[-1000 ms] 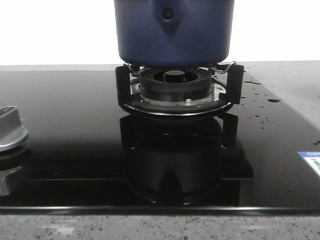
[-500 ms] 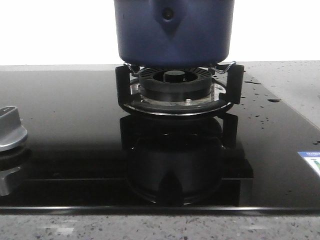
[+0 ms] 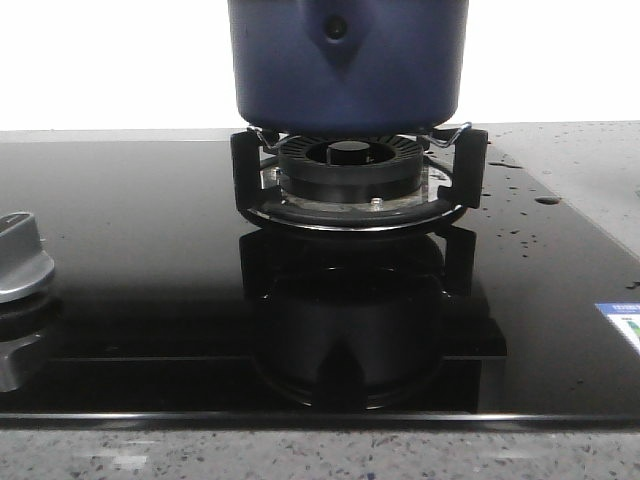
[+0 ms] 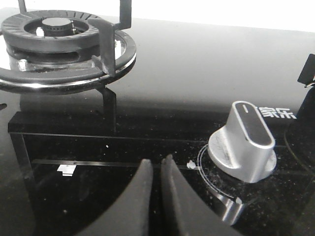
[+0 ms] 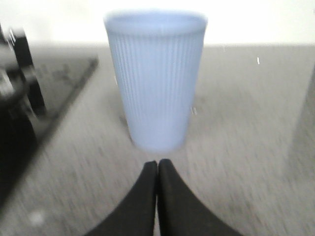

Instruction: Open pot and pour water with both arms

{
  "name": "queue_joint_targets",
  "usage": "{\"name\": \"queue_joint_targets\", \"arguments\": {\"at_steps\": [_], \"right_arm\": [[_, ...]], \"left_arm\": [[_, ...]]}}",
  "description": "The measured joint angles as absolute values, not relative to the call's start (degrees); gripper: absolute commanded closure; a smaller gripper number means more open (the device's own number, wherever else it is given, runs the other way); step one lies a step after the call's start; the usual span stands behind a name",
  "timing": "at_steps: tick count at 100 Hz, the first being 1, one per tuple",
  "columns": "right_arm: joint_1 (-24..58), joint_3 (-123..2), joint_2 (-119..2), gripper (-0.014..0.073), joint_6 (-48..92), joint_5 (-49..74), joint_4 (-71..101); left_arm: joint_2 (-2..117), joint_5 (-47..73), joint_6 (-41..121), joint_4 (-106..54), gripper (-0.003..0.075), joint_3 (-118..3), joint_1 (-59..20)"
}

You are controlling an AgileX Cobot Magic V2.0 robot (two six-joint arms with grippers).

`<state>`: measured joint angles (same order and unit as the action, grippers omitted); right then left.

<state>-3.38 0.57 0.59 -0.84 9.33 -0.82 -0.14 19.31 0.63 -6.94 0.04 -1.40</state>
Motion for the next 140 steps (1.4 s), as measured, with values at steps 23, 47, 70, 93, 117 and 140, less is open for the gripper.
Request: {"name": "queue_joint_targets", "arguments": {"at_steps": [23, 47, 70, 93, 117, 140], "right_arm": [[-3.4, 0.6, 0.6, 0.0658, -0.8, -1.1, 11.6], [-3.4, 0.6, 0.6, 0.0659, -0.8, -1.1, 13.2], [-3.4, 0.6, 0.6, 0.0658, -1.1, -1.1, 13.9], [-3.4, -0.2, 0.6, 0.0658, -4.9, 3.9, 19.8], [-3.4, -8.1, -1.8, 0.0658, -5.0, 14.1, 20.2], [-3.4, -19.2, -13.5, 0.0659, -1.7, 30.2, 20.2]], "left_arm": [[-0.1, 18.4, 0.6, -3.9, 0.074, 0.0, -1.4], [-0.1, 16.9, 0.6, -3.3, 0.074, 0.0, -1.4], [-0.1, 16.8, 0.6, -3.3, 0.0741, 0.0, -1.4], [-0.1, 3.3, 0.0, -26.1, 0.0741, 0.0, -1.4], [-0.1, -5.5, 0.0, -43.5, 0.0741, 0.0, -1.4], [5.3, 13.1, 0.0, -38.3, 0.074, -6.1, -2.7]]}}
